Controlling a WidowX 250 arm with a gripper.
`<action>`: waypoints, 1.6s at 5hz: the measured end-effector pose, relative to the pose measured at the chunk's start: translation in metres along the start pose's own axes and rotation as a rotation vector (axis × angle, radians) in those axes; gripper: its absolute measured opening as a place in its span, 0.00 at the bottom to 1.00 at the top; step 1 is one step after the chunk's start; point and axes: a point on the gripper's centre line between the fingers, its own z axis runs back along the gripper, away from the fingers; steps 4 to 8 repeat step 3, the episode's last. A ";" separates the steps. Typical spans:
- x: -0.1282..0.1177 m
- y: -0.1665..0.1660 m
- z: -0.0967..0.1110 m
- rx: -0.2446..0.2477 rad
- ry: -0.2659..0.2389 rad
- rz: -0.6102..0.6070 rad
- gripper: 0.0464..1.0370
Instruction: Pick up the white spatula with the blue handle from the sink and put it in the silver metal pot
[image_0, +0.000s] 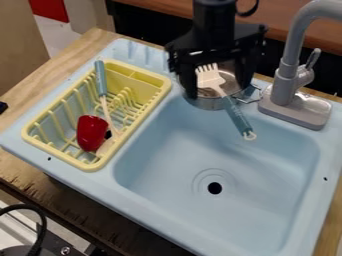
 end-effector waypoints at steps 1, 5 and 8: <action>-0.012 0.017 0.002 -0.032 0.005 -0.053 0.96; 0.001 0.055 -0.004 -0.033 0.007 -0.120 0.96; 0.001 0.055 -0.004 -0.033 0.007 -0.120 0.96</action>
